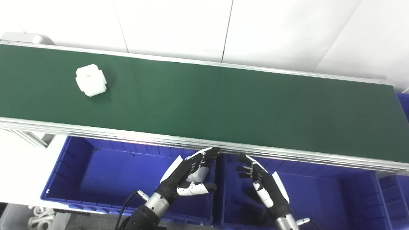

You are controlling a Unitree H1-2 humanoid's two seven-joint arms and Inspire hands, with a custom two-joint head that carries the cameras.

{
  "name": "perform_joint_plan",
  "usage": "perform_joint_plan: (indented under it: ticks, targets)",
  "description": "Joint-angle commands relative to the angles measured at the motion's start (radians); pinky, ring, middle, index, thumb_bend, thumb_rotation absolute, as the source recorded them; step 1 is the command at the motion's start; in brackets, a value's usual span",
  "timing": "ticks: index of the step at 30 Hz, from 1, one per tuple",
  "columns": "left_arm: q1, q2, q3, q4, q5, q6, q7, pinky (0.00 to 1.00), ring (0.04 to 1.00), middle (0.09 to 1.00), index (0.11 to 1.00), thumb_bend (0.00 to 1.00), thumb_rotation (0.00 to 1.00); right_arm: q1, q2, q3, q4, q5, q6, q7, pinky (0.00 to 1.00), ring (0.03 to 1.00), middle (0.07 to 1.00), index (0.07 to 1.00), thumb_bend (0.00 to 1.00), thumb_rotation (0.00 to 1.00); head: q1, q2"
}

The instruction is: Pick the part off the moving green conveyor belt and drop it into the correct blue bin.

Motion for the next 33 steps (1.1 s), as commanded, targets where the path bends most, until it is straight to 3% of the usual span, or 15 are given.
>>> perform_joint_plan:
  ticks: [1,2,5,9,13,17,25,29,33]
  targets:
    - [-0.023,-0.012,-0.001,0.014,0.004,-0.061,0.015,0.8,0.86,0.876,0.868,0.74,0.62,-0.018,-0.003,-0.006,0.011,0.021,-0.057,0.007,0.73,0.777,0.869,0.859,0.91,1.0,0.001,0.001]
    - [-0.029,-0.016,-0.001,0.041,0.008,-0.077,0.02,0.79,0.856,0.872,0.864,0.74,0.62,-0.024,-0.003,-0.007,0.031,0.023,-0.057,0.009,0.73,0.777,0.868,0.858,0.92,1.0,0.01,-0.058]
    - [-0.05,-0.023,-0.007,0.108,0.023,-0.108,0.041,0.77,0.84,0.855,0.848,0.76,0.63,-0.041,-0.005,-0.009,0.082,0.026,-0.057,0.01,0.72,0.773,0.865,0.854,0.91,1.0,0.017,-0.125]
    - [-0.068,-0.025,-0.015,0.15,0.016,-0.11,0.058,0.76,0.831,0.846,0.826,0.75,0.62,-0.057,-0.006,-0.003,0.11,0.012,-0.057,-0.009,0.69,0.755,0.854,0.834,0.9,1.0,0.017,-0.179]
    - [-0.08,-0.02,-0.027,0.17,0.014,-0.111,0.077,0.75,0.821,0.835,0.813,0.73,0.6,-0.072,-0.004,0.001,0.136,0.015,-0.057,-0.015,0.67,0.746,0.847,0.825,0.89,1.0,0.028,-0.205]
    - [-0.088,-0.012,-0.034,0.176,0.014,-0.111,0.087,0.75,0.816,0.833,0.813,0.73,0.6,-0.08,-0.002,0.003,0.145,0.015,-0.057,-0.019,0.67,0.741,0.848,0.821,0.89,1.0,0.049,-0.202]
    - [-0.084,-0.014,-0.043,0.138,-0.026,-0.111,0.074,0.75,0.808,0.819,0.809,0.76,0.59,-0.068,-0.007,-0.004,0.114,0.029,-0.057,-0.001,0.68,0.751,0.855,0.817,0.89,1.0,0.099,-0.15]
    - [-0.058,-0.018,-0.049,0.041,-0.04,-0.11,0.069,0.74,0.795,0.808,0.801,0.79,0.61,-0.051,-0.013,-0.011,0.077,0.037,-0.057,0.014,0.69,0.754,0.867,0.825,0.87,1.0,0.13,-0.096]
    - [-0.036,-0.017,-0.077,-0.148,-0.067,-0.074,0.017,0.69,0.772,0.8,0.78,0.82,0.6,-0.035,-0.023,-0.036,0.042,0.073,-0.057,0.064,0.72,0.765,0.872,0.836,0.87,1.0,0.175,-0.03]
